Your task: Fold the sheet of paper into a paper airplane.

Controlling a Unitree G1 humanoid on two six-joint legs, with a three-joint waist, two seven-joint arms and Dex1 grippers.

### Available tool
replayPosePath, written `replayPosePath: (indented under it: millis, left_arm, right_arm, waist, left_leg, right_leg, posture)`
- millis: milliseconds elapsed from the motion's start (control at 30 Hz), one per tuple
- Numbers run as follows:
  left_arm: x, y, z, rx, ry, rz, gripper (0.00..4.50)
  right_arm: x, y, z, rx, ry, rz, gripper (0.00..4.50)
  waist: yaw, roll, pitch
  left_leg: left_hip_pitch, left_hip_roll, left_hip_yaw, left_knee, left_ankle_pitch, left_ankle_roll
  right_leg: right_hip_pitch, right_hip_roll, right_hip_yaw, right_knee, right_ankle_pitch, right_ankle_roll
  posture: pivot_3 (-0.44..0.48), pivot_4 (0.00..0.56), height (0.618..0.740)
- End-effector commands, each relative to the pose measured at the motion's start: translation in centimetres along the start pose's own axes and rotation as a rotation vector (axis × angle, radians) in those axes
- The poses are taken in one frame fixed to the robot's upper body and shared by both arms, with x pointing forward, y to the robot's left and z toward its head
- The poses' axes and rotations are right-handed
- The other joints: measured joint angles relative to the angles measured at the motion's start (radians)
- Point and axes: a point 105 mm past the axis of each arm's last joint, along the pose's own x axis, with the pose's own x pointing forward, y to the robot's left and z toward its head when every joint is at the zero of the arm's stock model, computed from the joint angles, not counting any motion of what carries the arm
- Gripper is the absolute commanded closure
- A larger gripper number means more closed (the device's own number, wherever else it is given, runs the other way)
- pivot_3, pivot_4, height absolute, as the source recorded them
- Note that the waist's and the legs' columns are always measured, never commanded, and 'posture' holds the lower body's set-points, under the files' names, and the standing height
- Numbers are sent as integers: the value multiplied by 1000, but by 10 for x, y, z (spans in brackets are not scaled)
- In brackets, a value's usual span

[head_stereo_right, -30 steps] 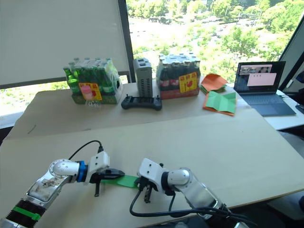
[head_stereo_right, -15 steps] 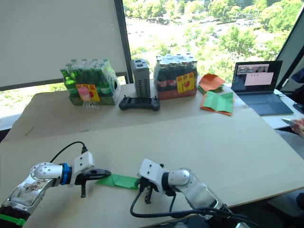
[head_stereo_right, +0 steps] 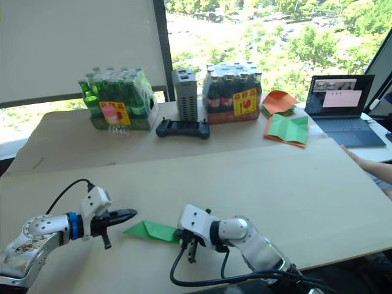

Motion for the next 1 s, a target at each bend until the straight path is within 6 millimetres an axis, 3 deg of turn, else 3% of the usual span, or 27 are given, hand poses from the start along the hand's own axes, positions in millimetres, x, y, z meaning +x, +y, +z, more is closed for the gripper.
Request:
replayPosePath:
  millis: [33,100,300,433,533,600,1000]
  left_arm:
    - [-14,-5,23,-57,-101,36,4500]
    - [-20,-17,21,-110,-106,31,4500]
    - [-17,-34,11,-165,-92,33,4500]
    - [-14,-39,6,-182,-79,28,4500]
    - [-16,-41,4,-185,-66,26,4500]
    - [-17,-43,2,-188,-58,21,4500]
    - [-23,-44,15,-174,-118,38,4500]
  right_arm:
    - [-18,-21,41,2,-191,-124,4445]
    - [-27,-28,49,44,-235,-170,4445]
    - [-30,-21,44,58,-208,-151,4445]
    - [-29,-10,39,34,-188,-103,4445]
    - [-34,-8,42,20,-201,-91,4445]
    - [-36,-7,42,13,-202,-89,4445]
    - [-51,-5,45,-57,-217,-79,4445]
  waist:
    - [-6,0,0]
    - [-11,0,0]
    - [-1,1,3]
    - [-7,5,6]
    - [10,9,9]
    - [27,8,9]
    - [26,6,10]
  left_leg:
    - [-2,0,0,0,0,0]
    - [-3,0,0,1,0,0]
    - [-5,-2,-5,0,1,-1]
    - [-9,-26,-52,0,11,-1]
    - [-9,-51,-81,0,22,1]
    - [-9,-51,-76,1,22,2]
    - [-8,-41,-60,0,21,3]
  right_leg:
    - [-2,0,0,0,0,0]
    - [-3,0,0,0,1,-1]
    - [2,-2,-5,-2,1,-1]
    - [21,-35,-50,1,-5,1]
    - [32,-58,-67,4,-16,10]
    - [30,-50,-51,2,-16,11]
    - [25,-41,-38,2,-15,11]
  posture:
    - [0,150,717]
    - [0,150,717]
    - [0,150,717]
    - [0,150,716]
    - [0,150,716]
    - [0,150,716]
    - [0,150,716]
